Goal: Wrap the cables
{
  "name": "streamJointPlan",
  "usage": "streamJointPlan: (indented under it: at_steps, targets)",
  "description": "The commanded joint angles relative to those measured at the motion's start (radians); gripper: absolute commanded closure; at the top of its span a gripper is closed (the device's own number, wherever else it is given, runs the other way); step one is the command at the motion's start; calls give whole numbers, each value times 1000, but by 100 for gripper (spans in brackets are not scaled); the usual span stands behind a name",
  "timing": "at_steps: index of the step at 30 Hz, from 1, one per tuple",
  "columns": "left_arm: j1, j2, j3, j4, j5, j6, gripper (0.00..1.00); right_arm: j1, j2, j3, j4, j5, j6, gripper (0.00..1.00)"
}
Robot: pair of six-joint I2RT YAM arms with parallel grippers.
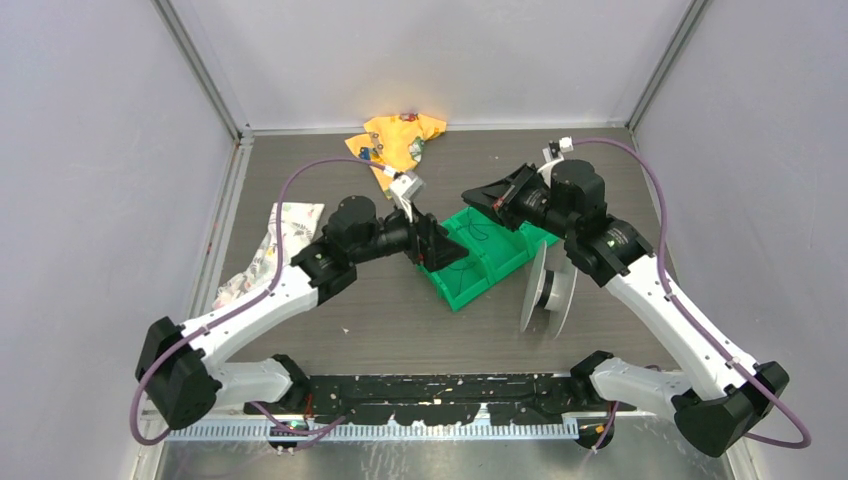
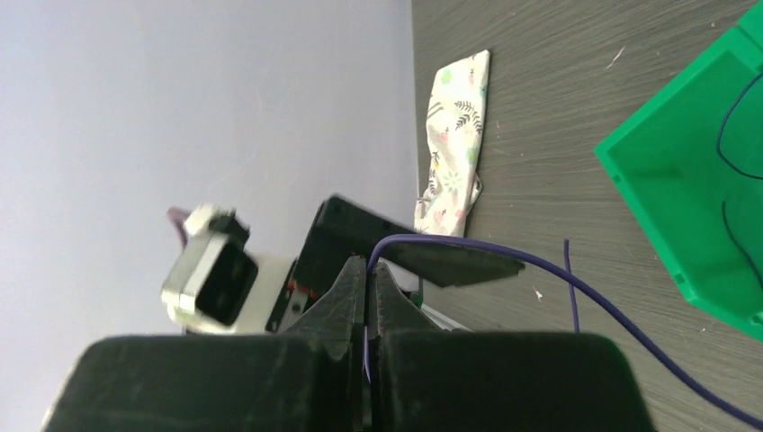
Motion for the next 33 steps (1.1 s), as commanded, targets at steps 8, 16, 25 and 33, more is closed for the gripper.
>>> streamJointPlan:
  at_steps: [8,16,25,33]
  targets:
    - [98,97,-20,336,-68,-529,26,-19,-23,-28,140,-89,24,99]
    - [111,253,22,438,89,-678,37,-25,-7,-19,155,-111,27,99]
    - [110,306,32,527,143,-729,71,-34,-16,-41,148,-103,24,99]
    - [110,316,33,560,187,-727,99,-38,-30,-70,140,-80,12,99]
